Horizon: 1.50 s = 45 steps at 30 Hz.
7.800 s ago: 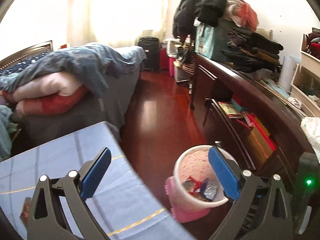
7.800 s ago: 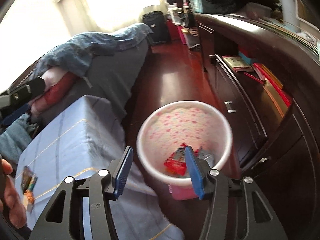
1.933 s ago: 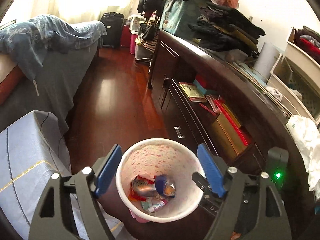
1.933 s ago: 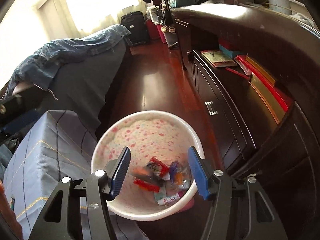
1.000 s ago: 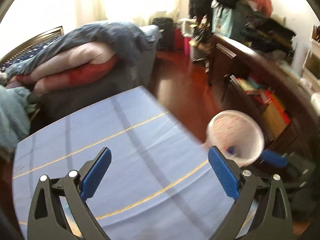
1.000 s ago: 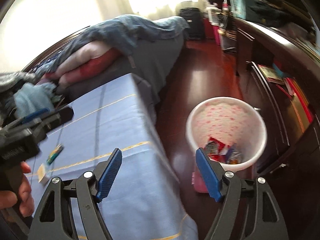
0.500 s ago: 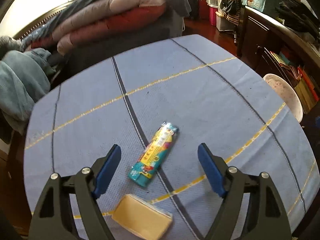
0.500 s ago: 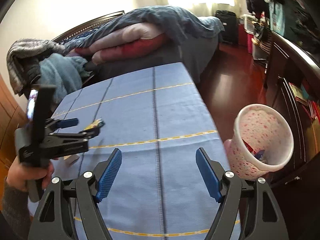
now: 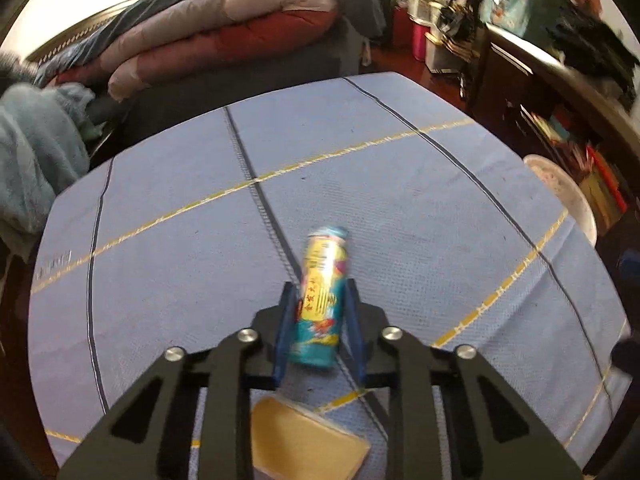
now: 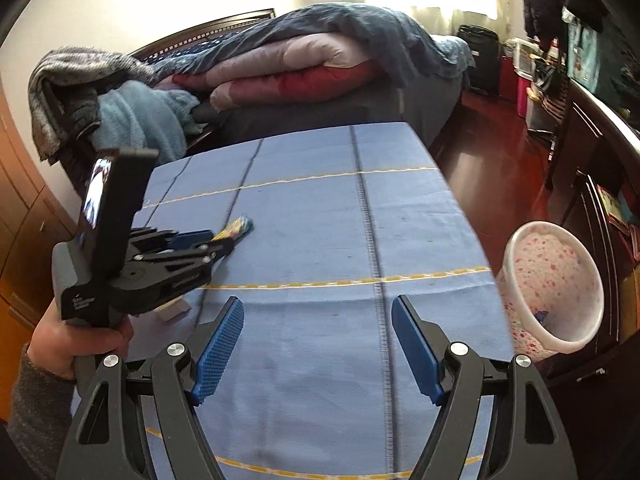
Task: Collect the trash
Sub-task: 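Grasp the beige eraser with the right tool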
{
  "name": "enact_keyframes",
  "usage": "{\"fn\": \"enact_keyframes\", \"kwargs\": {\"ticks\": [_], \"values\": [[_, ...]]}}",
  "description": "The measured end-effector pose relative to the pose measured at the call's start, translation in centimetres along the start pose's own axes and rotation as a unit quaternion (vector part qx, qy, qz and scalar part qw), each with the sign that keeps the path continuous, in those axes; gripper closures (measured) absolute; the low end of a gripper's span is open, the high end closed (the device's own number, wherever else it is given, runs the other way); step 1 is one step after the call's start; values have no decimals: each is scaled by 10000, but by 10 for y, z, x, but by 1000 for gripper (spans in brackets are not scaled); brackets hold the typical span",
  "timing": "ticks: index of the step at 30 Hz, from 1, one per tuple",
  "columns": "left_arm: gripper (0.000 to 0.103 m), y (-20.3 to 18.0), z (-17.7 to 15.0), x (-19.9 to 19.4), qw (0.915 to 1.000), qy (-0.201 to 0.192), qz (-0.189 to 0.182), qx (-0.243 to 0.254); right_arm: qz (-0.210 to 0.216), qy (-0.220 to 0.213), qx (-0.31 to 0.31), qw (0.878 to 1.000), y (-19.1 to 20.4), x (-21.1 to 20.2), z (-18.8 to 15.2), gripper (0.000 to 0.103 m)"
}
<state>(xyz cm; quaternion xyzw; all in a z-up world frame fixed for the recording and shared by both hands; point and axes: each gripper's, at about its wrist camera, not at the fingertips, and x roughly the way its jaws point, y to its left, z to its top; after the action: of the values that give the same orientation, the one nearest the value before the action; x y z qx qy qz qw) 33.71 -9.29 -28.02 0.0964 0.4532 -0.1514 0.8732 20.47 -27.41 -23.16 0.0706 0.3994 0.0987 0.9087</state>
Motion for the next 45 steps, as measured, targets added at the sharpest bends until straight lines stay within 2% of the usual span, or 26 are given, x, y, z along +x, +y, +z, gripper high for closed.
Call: {"fn": "enact_keyframes", "kwargs": {"ticks": [5,7,10,12,13,20,22,25,29,37,45], "values": [[80,33,-6,-17,9977,-290,110,-596,178,81,-189,9996,27,10,1,27],[80,47,-10,-30,9954,-450,265,-799,276,114,-266,9992,38,15,2,27],[80,69,-16,-52,9903,-676,497,-1105,447,218,-442,9978,59,29,1,24],[80,82,-21,-64,9869,-779,597,-1281,652,261,-568,9959,78,40,0,17],[80,89,-26,-71,9848,-817,646,-1388,689,275,-605,9954,83,43,-1,16],[80,119,-44,-91,9786,-881,890,-1632,688,507,-1167,9895,131,83,-6,17],[80,124,-48,-93,9773,-883,927,-1690,626,539,-1267,9885,138,89,-8,21],[80,133,-51,-96,9749,-896,928,-1813,593,626,-1352,9871,145,94,-11,34],[80,139,-53,-100,9732,-933,901,-1900,494,619,-1430,9866,145,96,-13,61],[80,120,-48,-109,9752,-1057,801,-1772,626,567,-1261,9884,132,77,-15,61],[79,80,-31,-121,9797,-1195,643,-1479,603,411,-888,9934,94,49,-11,61]]}}
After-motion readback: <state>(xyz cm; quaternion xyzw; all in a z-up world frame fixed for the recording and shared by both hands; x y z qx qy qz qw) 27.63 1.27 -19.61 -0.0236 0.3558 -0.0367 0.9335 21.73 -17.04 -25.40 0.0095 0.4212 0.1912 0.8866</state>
